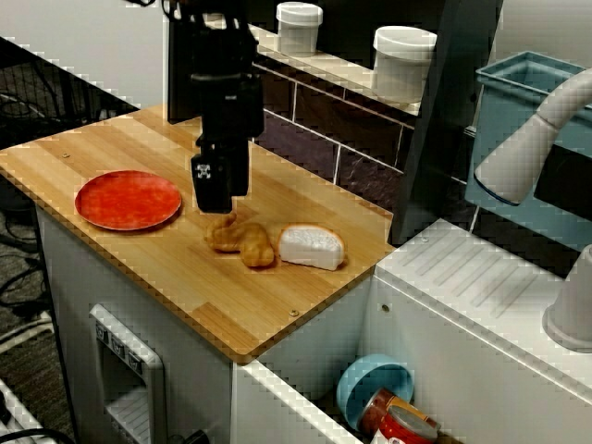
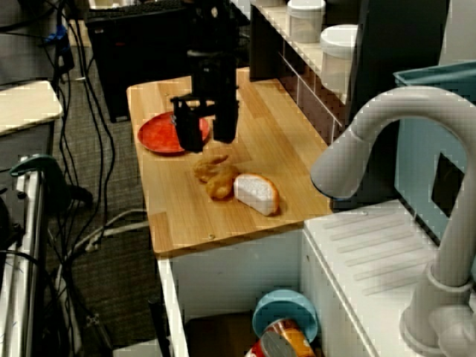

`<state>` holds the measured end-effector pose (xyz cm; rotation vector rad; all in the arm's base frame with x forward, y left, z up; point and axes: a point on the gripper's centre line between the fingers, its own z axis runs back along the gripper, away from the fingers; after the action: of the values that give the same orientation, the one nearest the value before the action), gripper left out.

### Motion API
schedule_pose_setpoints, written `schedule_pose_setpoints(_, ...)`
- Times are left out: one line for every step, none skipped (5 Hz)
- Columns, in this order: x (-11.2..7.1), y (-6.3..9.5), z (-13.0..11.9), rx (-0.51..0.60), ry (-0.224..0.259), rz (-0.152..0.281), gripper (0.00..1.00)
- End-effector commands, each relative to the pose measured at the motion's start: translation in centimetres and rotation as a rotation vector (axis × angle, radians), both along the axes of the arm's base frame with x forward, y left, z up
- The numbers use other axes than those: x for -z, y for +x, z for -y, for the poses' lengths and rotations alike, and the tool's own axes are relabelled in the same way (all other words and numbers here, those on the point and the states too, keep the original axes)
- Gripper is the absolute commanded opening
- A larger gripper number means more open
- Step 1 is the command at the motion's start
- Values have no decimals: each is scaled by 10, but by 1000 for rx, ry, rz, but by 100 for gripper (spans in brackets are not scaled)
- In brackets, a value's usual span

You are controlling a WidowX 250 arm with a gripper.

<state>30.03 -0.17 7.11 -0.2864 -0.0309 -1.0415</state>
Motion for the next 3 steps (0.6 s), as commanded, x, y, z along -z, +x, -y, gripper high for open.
schedule_pose_setpoints(-53, -11, 16, 99, -49, 80, 100)
schedule_pose_setpoints(-41, -12, 32, 121, 6, 135, 100)
schedule_pose_setpoints(-23, -8, 42, 112, 55, 167, 100)
